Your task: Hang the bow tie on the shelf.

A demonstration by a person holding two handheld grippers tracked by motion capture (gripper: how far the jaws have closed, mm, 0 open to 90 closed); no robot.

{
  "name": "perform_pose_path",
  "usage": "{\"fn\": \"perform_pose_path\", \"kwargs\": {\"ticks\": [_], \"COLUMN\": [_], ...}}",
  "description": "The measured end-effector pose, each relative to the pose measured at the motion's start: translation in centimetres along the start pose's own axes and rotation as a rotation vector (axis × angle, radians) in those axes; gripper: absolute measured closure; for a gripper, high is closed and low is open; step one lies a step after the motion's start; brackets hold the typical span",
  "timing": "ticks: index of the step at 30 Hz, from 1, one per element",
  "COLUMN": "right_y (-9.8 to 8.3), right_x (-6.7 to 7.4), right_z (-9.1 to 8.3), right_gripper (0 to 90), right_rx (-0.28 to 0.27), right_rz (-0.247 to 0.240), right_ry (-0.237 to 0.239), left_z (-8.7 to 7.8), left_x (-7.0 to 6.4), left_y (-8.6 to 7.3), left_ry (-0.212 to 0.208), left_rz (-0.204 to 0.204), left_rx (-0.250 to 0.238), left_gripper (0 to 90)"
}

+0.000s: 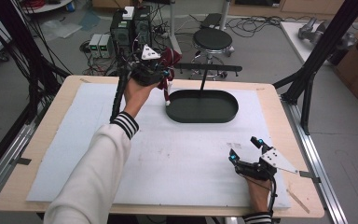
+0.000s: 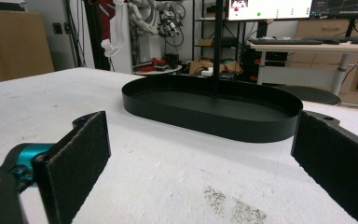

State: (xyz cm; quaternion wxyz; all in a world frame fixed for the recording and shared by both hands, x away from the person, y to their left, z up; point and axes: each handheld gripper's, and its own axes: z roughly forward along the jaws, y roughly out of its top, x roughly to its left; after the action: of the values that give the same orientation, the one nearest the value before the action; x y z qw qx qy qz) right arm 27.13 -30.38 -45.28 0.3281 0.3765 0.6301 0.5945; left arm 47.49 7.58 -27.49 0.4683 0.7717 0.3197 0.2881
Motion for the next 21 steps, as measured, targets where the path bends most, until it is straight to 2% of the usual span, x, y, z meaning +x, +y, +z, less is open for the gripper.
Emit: {"fn": "perform_pose_path", "kwargs": {"ticks": [7, 11, 18, 21], "right_y": [0.0, 0.0, 0.0, 0.0], "right_x": [0.0, 0.0, 0.0, 0.0], "right_z": [0.0, 0.0, 0.0, 0.0], "right_gripper": [3.6, 3.5, 3.5, 3.6], "right_rx": [0.002, 0.003, 0.002, 0.001], "right_rz": [-0.005, -0.004, -0.004, -0.007], "right_ry": [0.0, 0.0, 0.002, 0.002], "left_z": [1.0, 1.4, 1.8, 2.2], "left_x": [-0.4, -1.0, -2.1, -2.2], "left_y": [0.7, 1.3, 2.0, 1.8], "left_ry": [0.015, 0.008, 0.012, 0.02], "left_rz": [0.007, 0.015, 0.051, 0.045], "left_rx": [-0.018, -0.031, -0.02, -0.013], "left_gripper": [75.8, 75.8, 75.7, 75.8]}}
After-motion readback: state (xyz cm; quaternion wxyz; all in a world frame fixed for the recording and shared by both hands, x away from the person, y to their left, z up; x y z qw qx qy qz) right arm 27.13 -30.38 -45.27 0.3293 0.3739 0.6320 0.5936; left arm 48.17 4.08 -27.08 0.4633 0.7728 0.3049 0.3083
